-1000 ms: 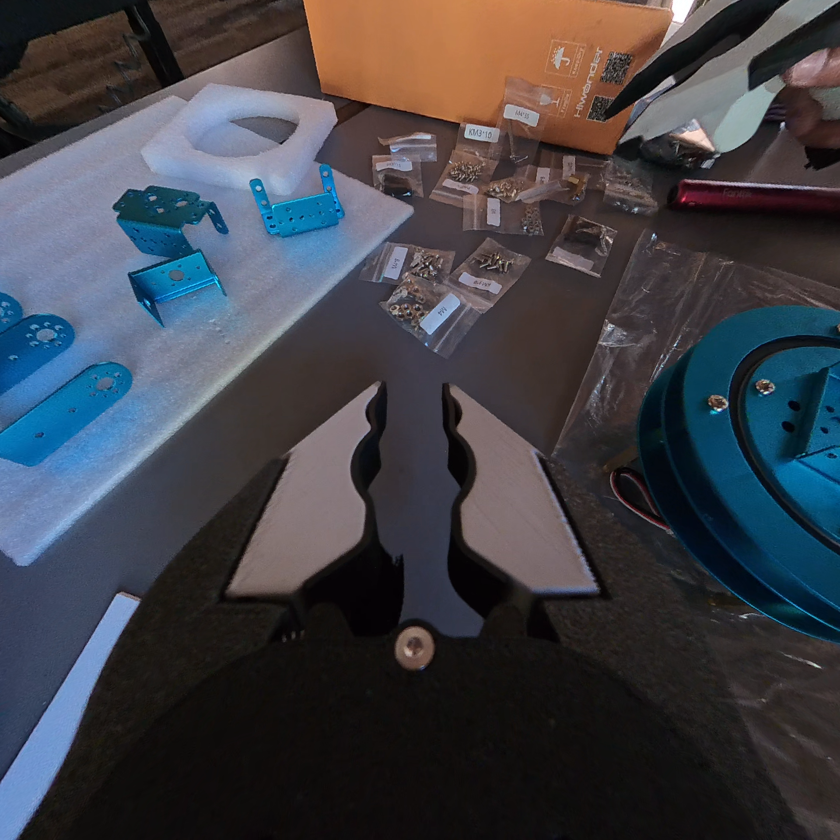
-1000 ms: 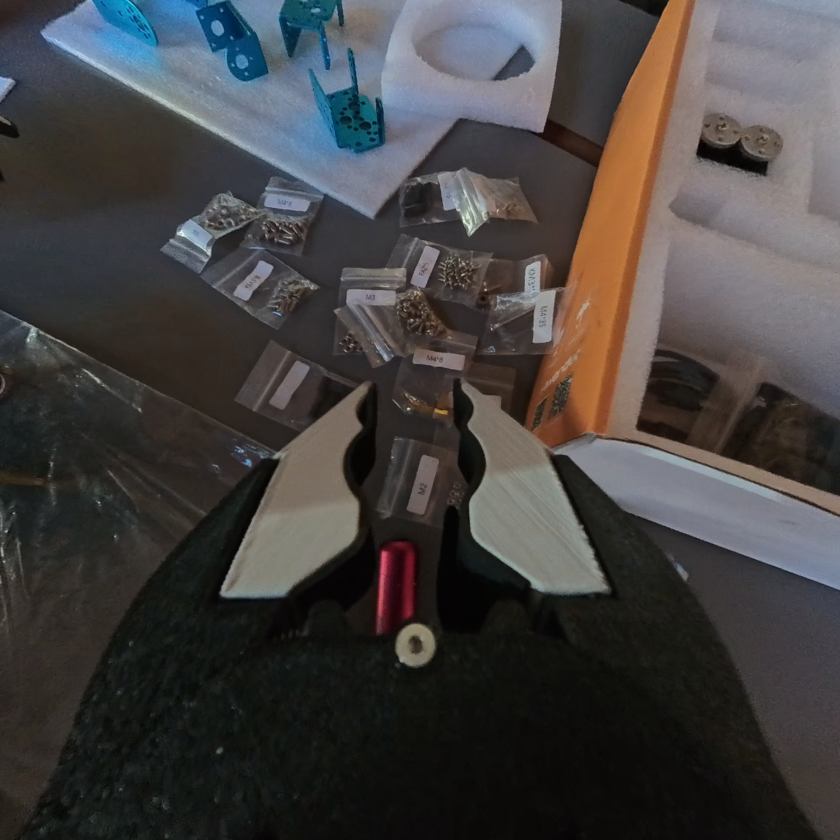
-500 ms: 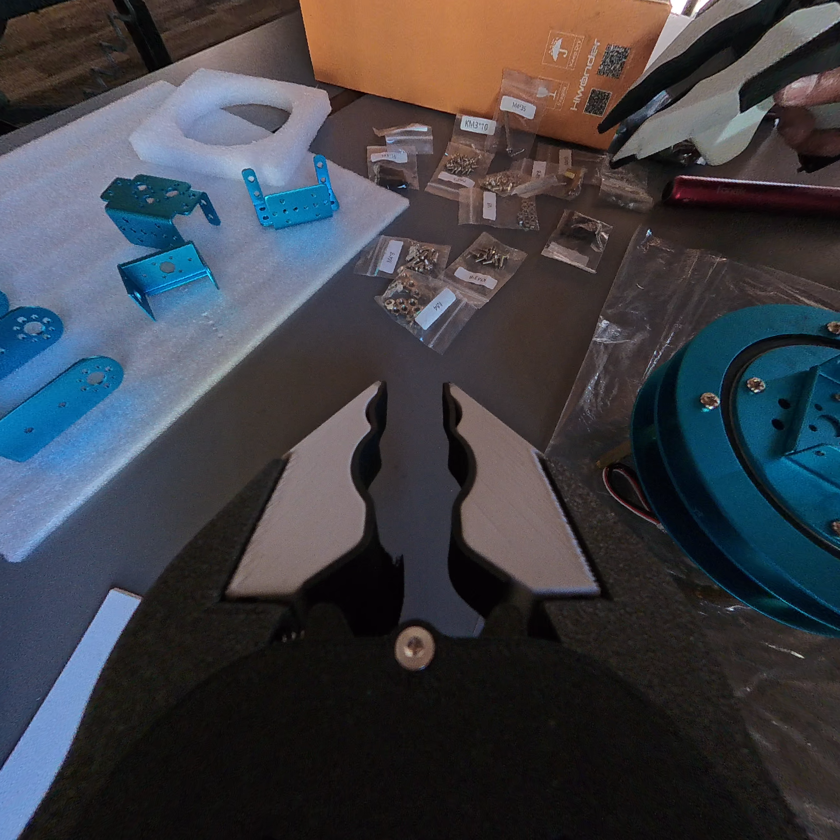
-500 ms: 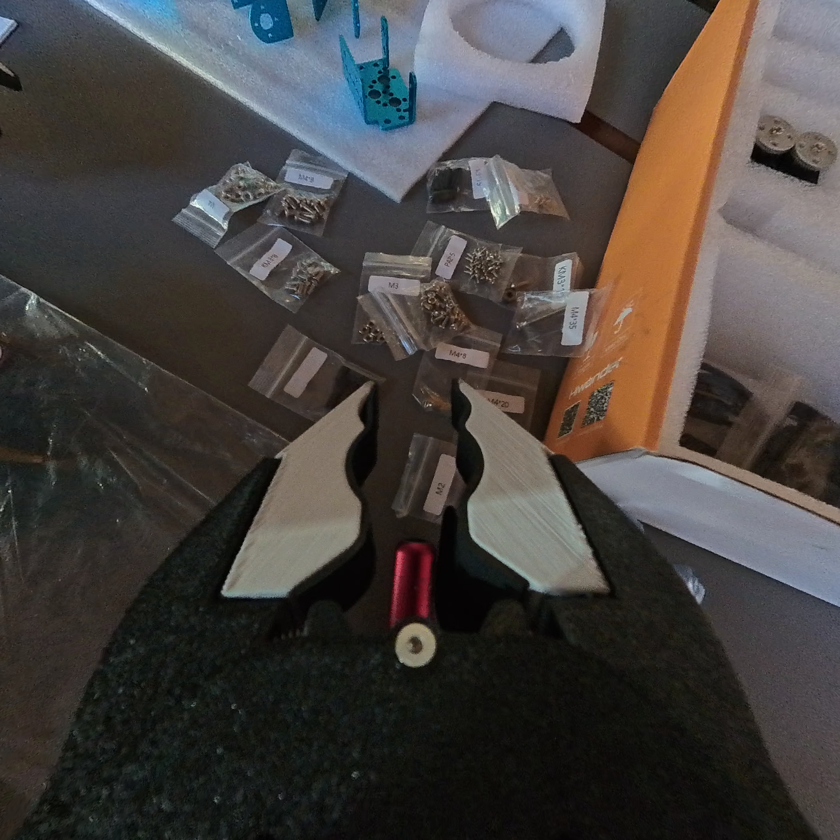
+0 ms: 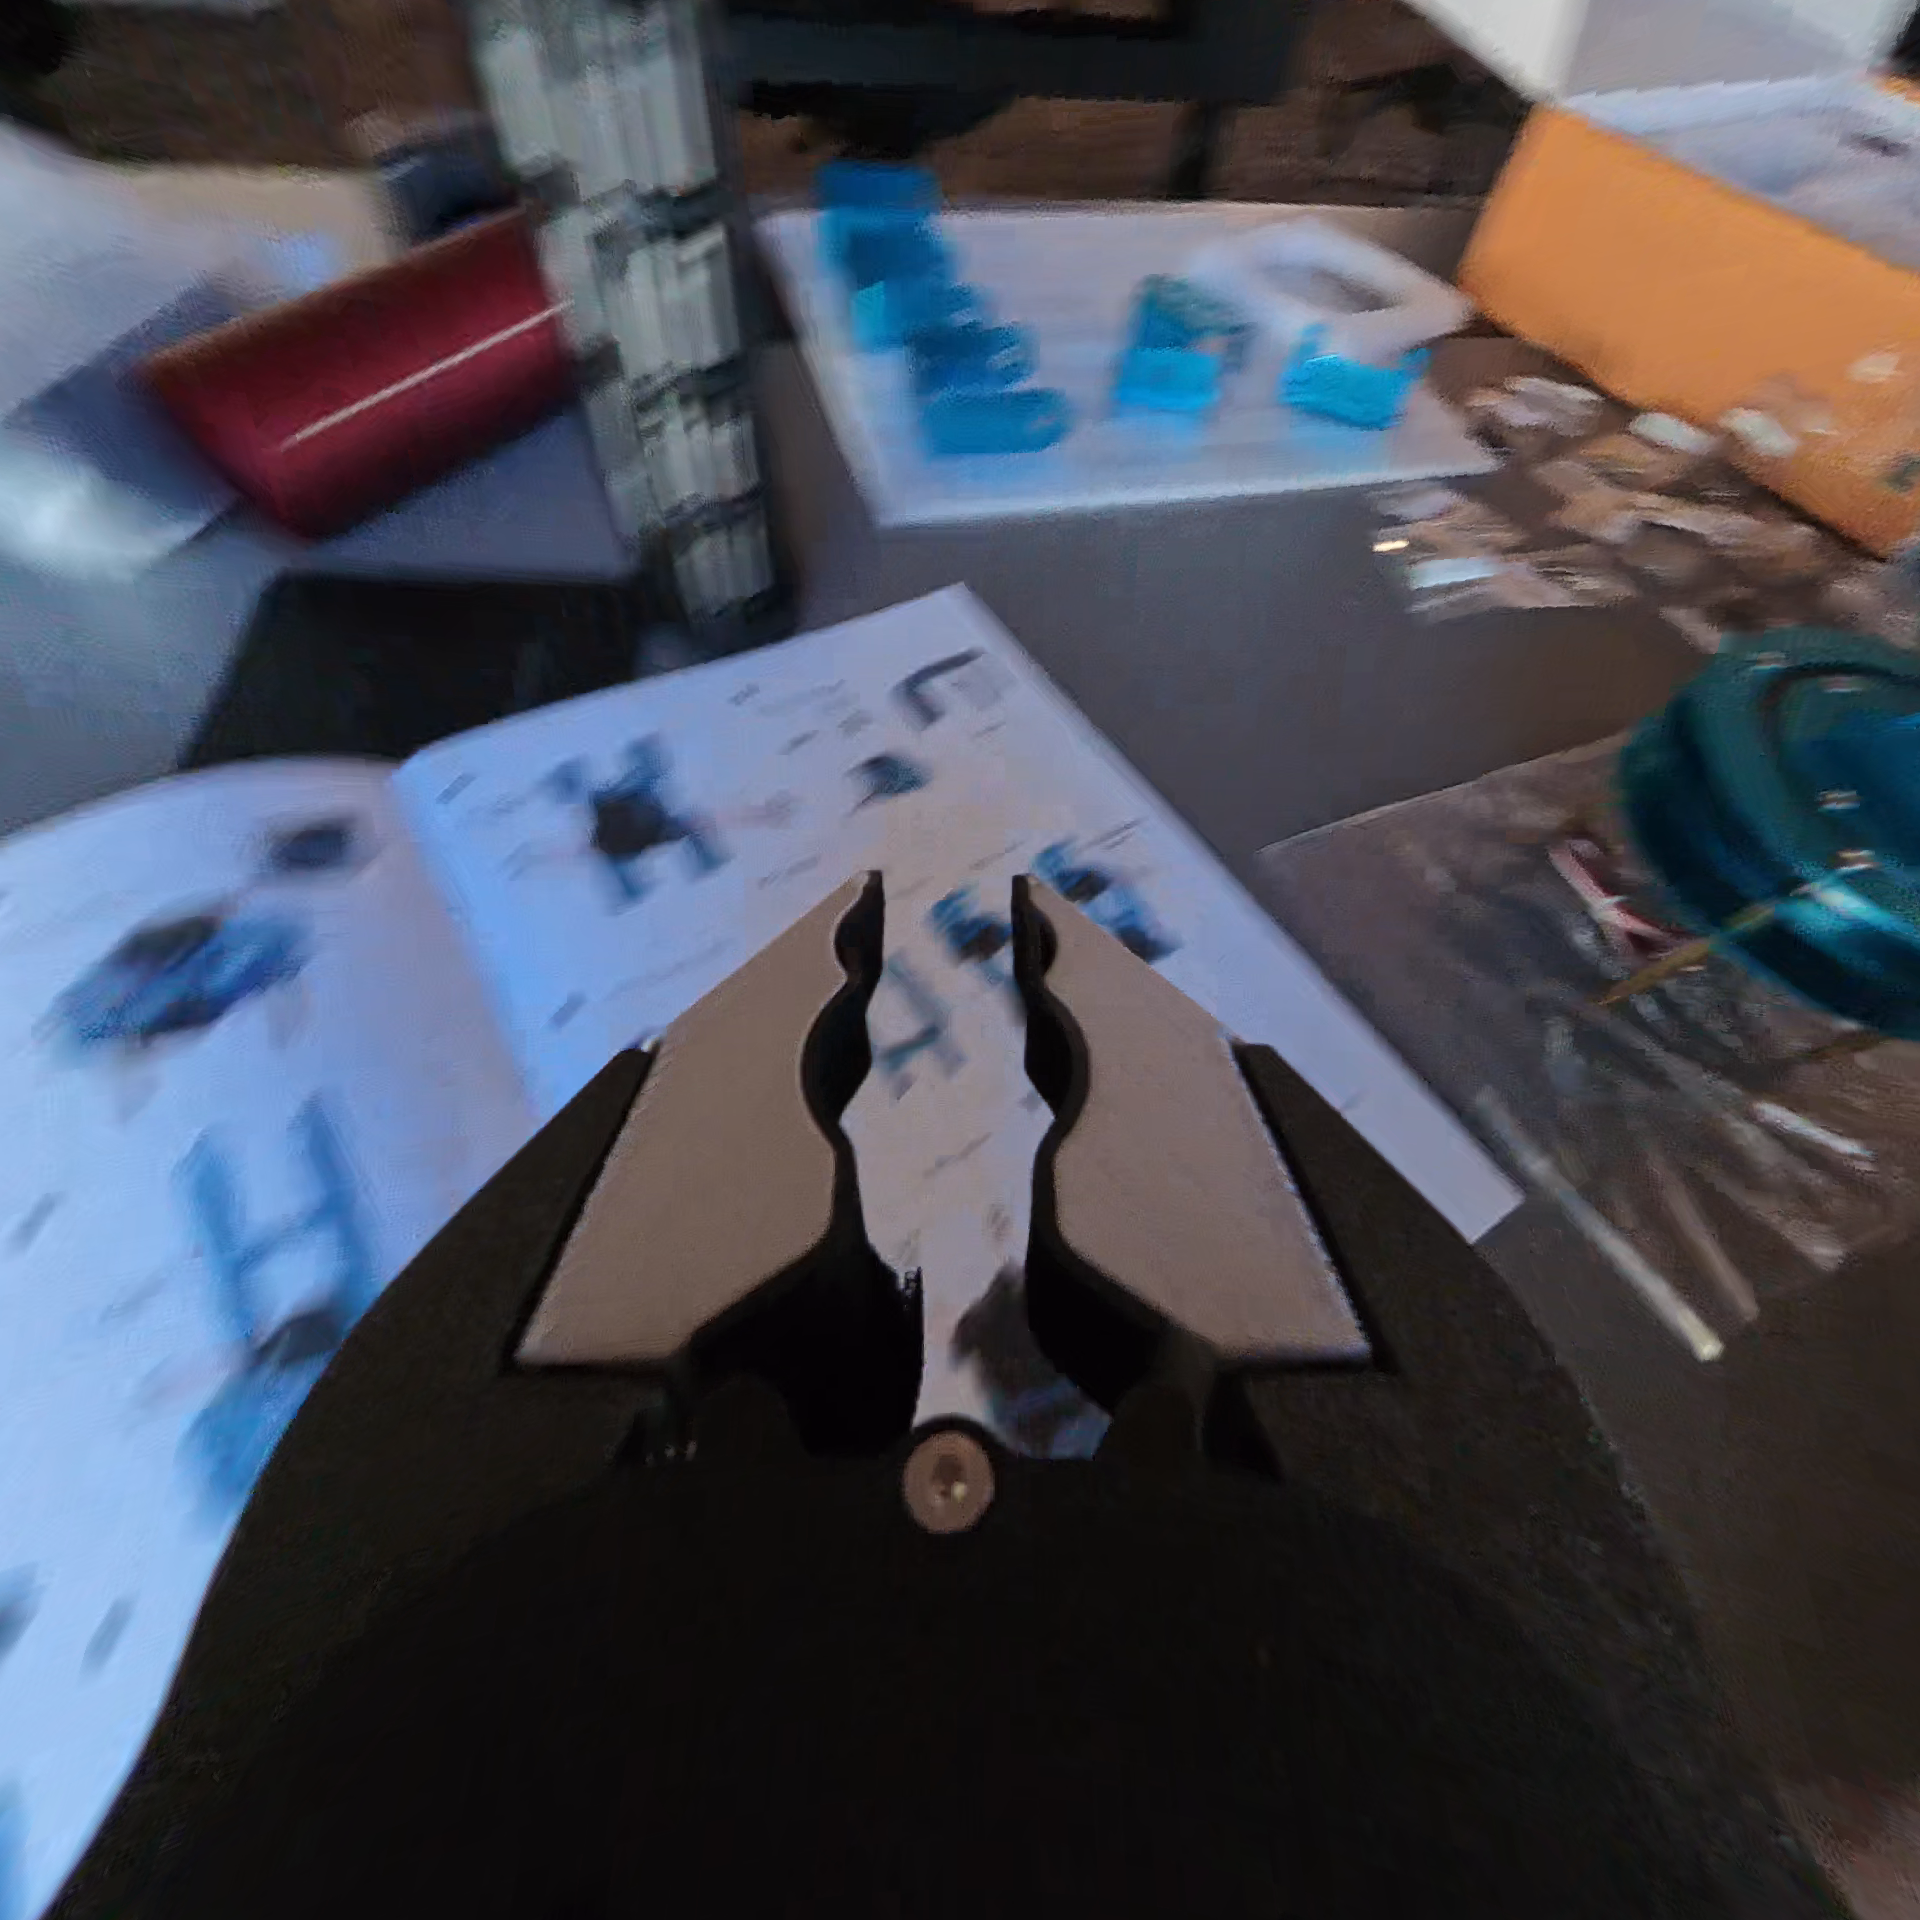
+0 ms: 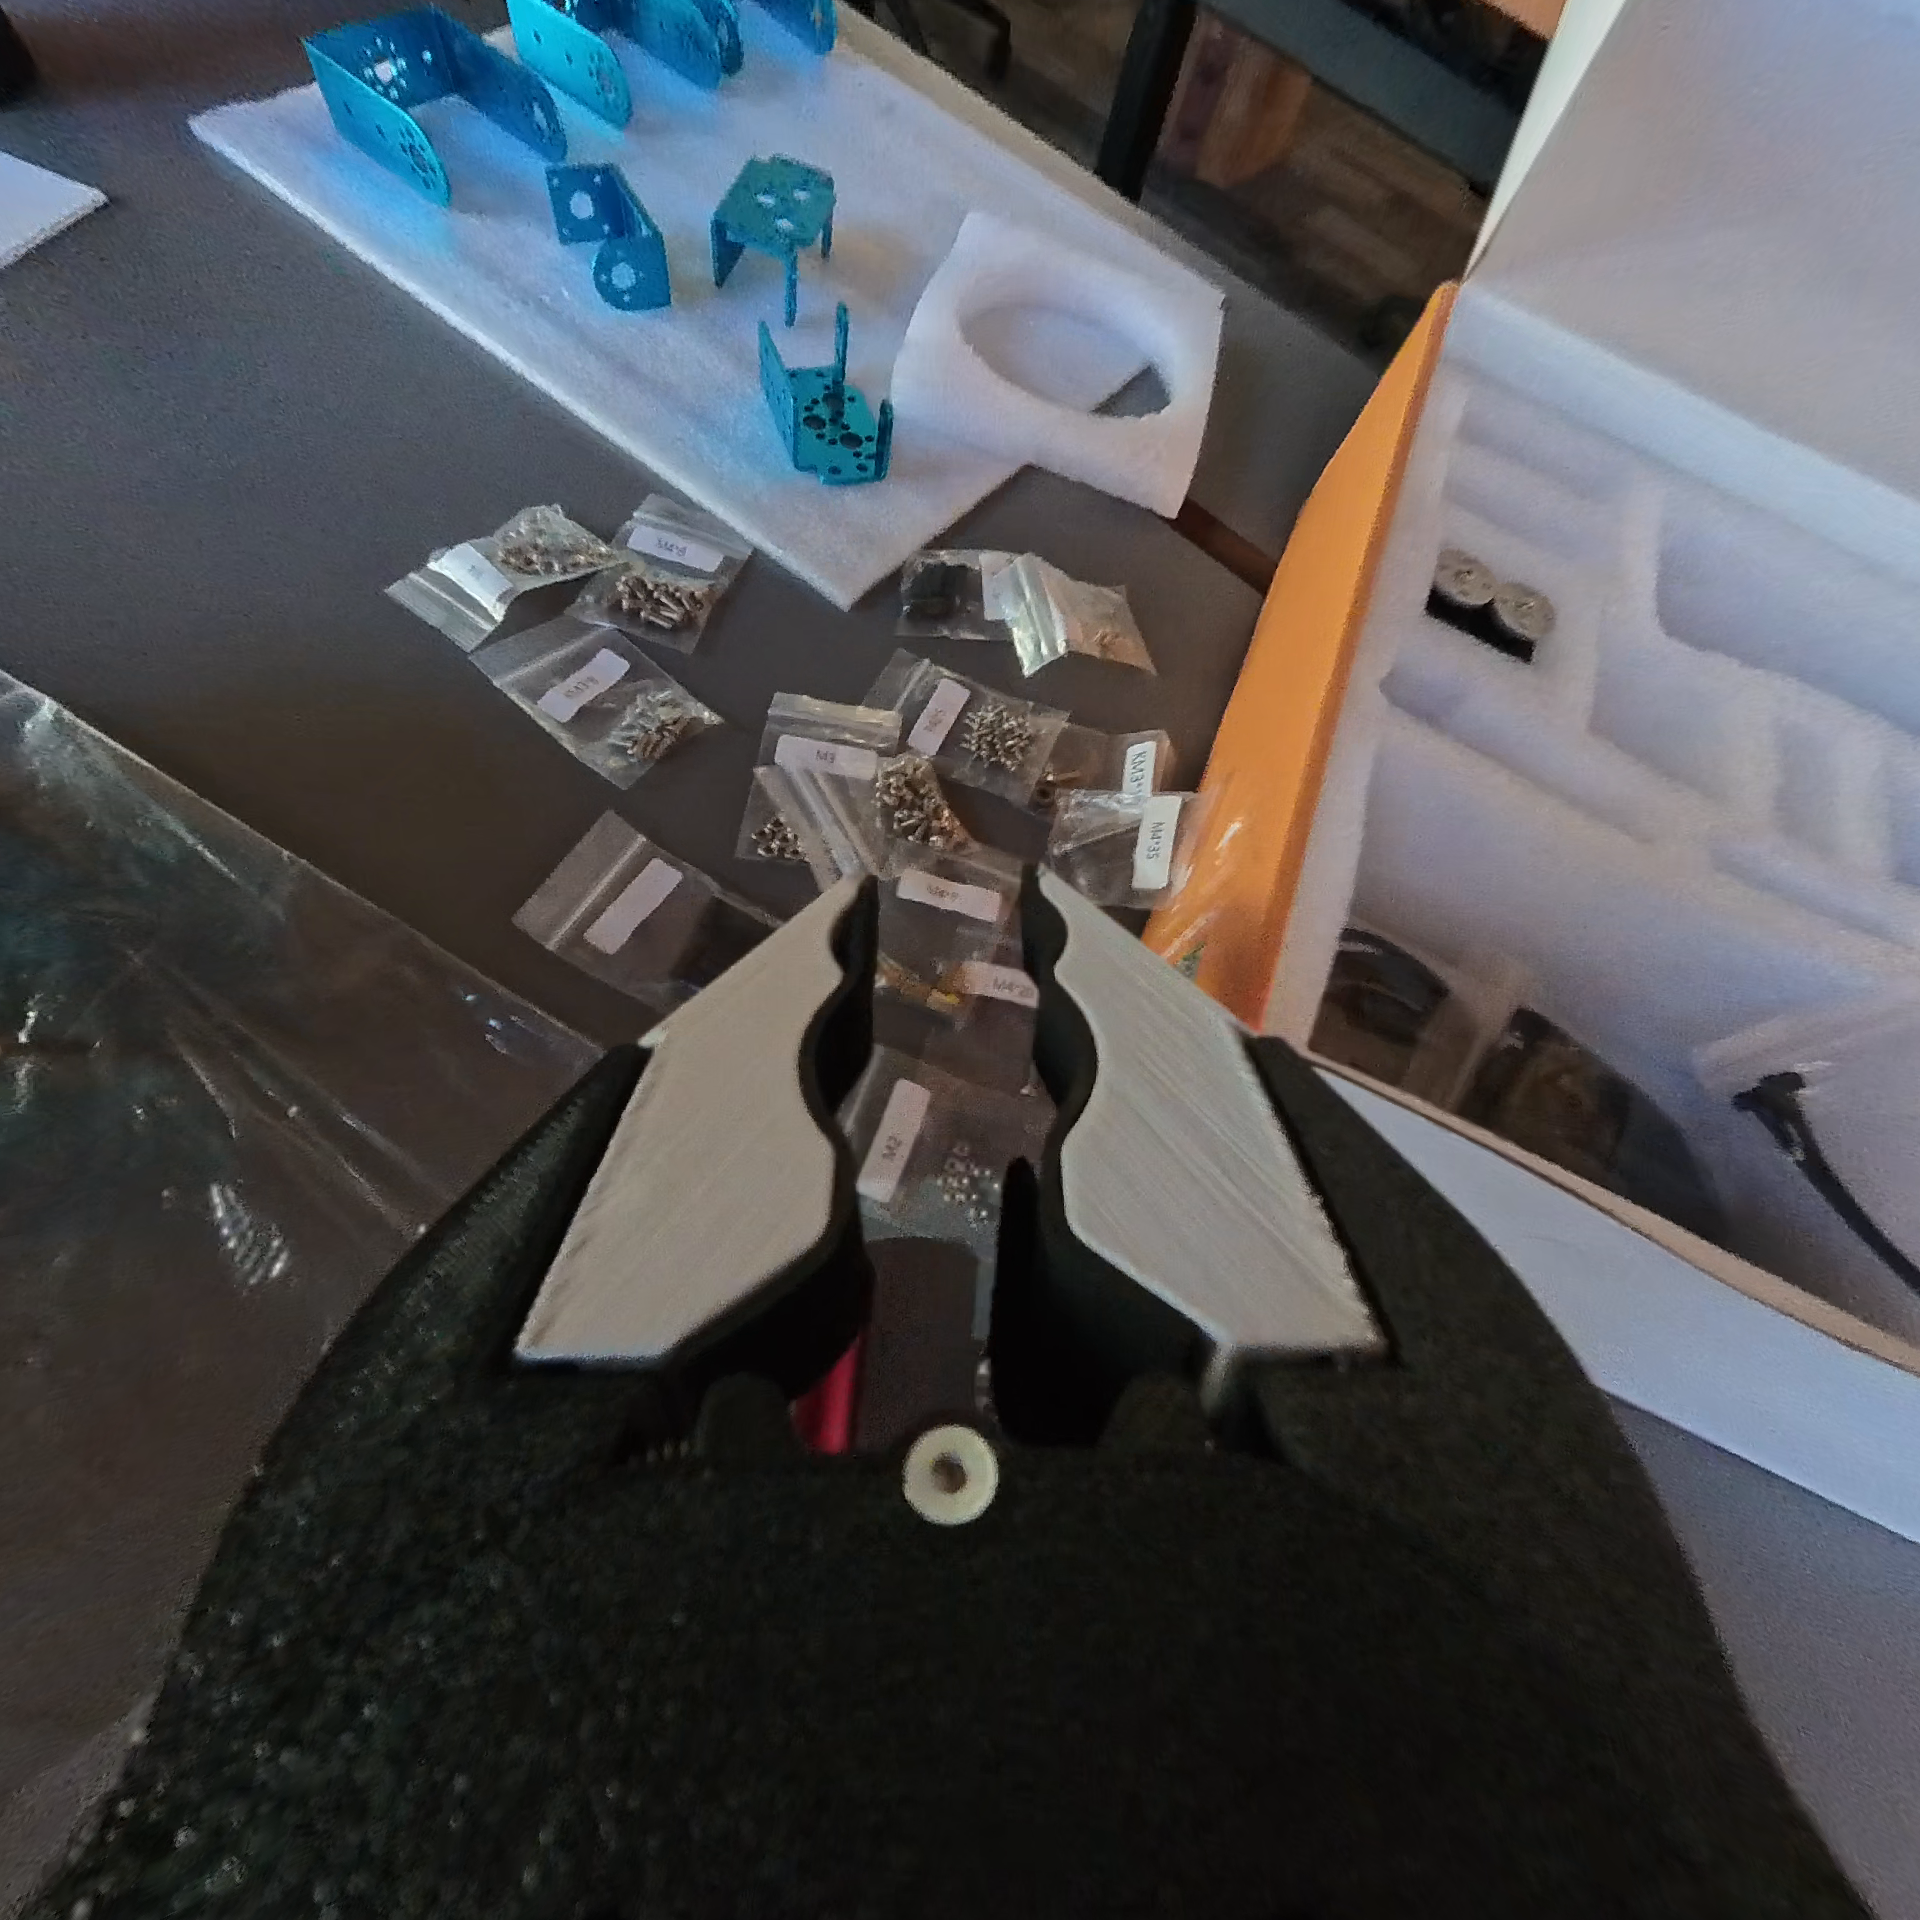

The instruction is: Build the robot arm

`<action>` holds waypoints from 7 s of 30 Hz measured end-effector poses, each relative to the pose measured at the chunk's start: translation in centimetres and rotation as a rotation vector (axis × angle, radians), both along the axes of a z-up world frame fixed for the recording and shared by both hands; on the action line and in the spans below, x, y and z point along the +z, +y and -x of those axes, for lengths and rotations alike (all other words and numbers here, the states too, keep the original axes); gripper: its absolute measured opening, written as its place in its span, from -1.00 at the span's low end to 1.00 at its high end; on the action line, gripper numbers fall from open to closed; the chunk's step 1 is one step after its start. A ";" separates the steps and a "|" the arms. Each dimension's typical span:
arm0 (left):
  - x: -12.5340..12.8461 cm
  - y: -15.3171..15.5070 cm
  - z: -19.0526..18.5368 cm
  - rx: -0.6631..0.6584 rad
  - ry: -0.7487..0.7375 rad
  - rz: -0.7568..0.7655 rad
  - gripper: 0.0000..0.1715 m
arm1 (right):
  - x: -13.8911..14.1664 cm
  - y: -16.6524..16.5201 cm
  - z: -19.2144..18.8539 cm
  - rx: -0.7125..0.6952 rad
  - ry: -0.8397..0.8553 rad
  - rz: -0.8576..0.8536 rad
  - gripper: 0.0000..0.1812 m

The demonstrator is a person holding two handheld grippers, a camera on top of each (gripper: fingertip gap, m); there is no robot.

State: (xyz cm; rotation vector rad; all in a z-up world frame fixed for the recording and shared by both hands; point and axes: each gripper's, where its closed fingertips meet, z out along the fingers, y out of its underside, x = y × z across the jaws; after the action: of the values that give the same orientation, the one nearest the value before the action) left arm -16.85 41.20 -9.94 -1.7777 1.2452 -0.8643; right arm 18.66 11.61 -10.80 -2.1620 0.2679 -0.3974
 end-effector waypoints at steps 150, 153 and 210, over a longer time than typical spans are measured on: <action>-0.8 -8.6 -7.4 -0.184 0.048 -0.072 -0.72 | -3.9 -4.5 8.1 -0.159 0.215 -0.130 -0.67; -0.6 -8.5 -7.4 -0.184 0.031 -0.070 -0.72 | -3.2 -2.1 8.9 -0.102 0.266 -0.144 -0.66; 1.7 -7.2 -3.7 -0.173 -0.078 -0.062 -0.72 | 1.4 12.0 1.8 0.159 0.199 0.036 -0.74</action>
State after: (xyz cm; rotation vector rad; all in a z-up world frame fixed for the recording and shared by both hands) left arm -13.11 33.95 -8.28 -1.5891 1.3748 -0.9724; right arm 16.84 23.56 -9.39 -2.2424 0.1982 -0.0972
